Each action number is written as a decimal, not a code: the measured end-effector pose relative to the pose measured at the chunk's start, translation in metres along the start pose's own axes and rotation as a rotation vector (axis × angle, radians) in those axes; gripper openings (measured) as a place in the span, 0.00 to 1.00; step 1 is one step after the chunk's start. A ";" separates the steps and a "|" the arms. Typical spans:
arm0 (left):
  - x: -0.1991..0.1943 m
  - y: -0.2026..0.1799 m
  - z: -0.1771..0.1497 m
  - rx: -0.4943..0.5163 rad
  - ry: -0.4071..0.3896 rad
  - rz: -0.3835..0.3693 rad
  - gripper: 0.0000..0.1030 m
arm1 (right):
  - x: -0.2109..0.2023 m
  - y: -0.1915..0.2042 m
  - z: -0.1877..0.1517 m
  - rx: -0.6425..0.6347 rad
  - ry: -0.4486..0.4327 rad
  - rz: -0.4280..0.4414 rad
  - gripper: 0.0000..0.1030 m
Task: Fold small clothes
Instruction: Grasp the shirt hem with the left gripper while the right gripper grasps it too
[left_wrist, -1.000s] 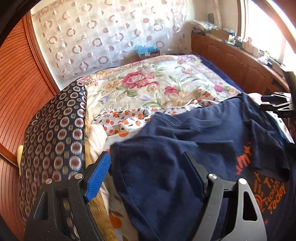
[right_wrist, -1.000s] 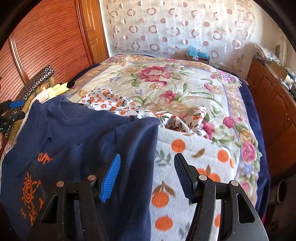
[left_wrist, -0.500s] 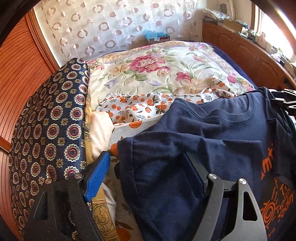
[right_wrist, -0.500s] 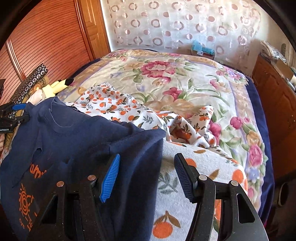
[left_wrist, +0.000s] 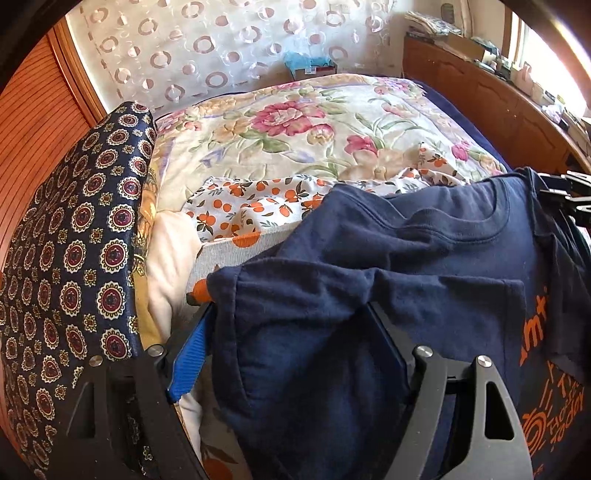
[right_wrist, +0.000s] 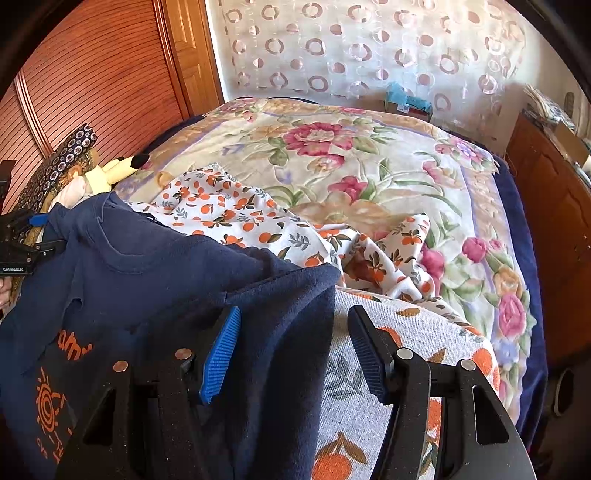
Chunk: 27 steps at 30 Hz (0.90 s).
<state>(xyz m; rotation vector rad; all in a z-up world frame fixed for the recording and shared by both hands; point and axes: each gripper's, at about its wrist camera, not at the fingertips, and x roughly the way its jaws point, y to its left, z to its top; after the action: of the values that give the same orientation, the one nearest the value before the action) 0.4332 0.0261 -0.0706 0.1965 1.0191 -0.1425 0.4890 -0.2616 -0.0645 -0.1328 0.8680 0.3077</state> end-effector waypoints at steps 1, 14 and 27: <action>-0.001 0.000 0.000 0.000 -0.003 -0.001 0.72 | 0.000 0.001 0.000 -0.002 -0.001 0.001 0.46; -0.012 0.001 0.005 -0.015 -0.030 -0.109 0.14 | -0.006 0.002 -0.002 -0.011 -0.044 0.005 0.05; -0.125 -0.017 -0.041 0.010 -0.250 -0.155 0.12 | -0.114 0.046 -0.056 -0.038 -0.257 0.028 0.05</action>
<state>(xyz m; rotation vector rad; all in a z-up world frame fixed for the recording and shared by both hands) 0.3311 0.0221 0.0141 0.1048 0.7836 -0.3059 0.3644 -0.2553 -0.0131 -0.1131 0.6105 0.3593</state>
